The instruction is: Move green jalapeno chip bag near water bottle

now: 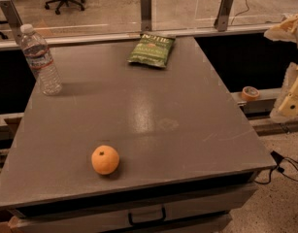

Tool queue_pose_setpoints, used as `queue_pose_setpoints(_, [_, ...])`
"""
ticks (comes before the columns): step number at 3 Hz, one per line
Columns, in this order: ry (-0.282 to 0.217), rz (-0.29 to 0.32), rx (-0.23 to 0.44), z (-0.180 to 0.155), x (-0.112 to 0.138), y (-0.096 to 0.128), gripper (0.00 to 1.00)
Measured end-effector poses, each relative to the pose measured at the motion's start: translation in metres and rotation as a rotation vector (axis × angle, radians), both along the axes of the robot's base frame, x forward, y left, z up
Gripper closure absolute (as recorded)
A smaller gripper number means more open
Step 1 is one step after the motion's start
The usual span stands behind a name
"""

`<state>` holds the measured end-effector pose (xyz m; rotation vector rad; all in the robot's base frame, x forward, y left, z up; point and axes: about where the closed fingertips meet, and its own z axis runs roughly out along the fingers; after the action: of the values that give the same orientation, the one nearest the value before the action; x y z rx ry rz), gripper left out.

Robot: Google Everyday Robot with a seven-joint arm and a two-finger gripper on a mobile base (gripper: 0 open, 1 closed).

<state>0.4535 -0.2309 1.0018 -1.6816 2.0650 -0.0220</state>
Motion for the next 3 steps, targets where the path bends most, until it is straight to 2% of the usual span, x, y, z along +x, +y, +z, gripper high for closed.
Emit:
queue_pose_setpoints(1, [0.0, 0.0, 0.0, 0.0, 0.0, 0.0, 0.0])
queue_pose_setpoints(2, [-0.002, 0.016, 0.019, -0.008, 0.016, 0.01, 0.0])
queue_pose_setpoints(3, [-0.038, 0.043, 0.096, -0.026, 0.065, 0.04, 0.0])
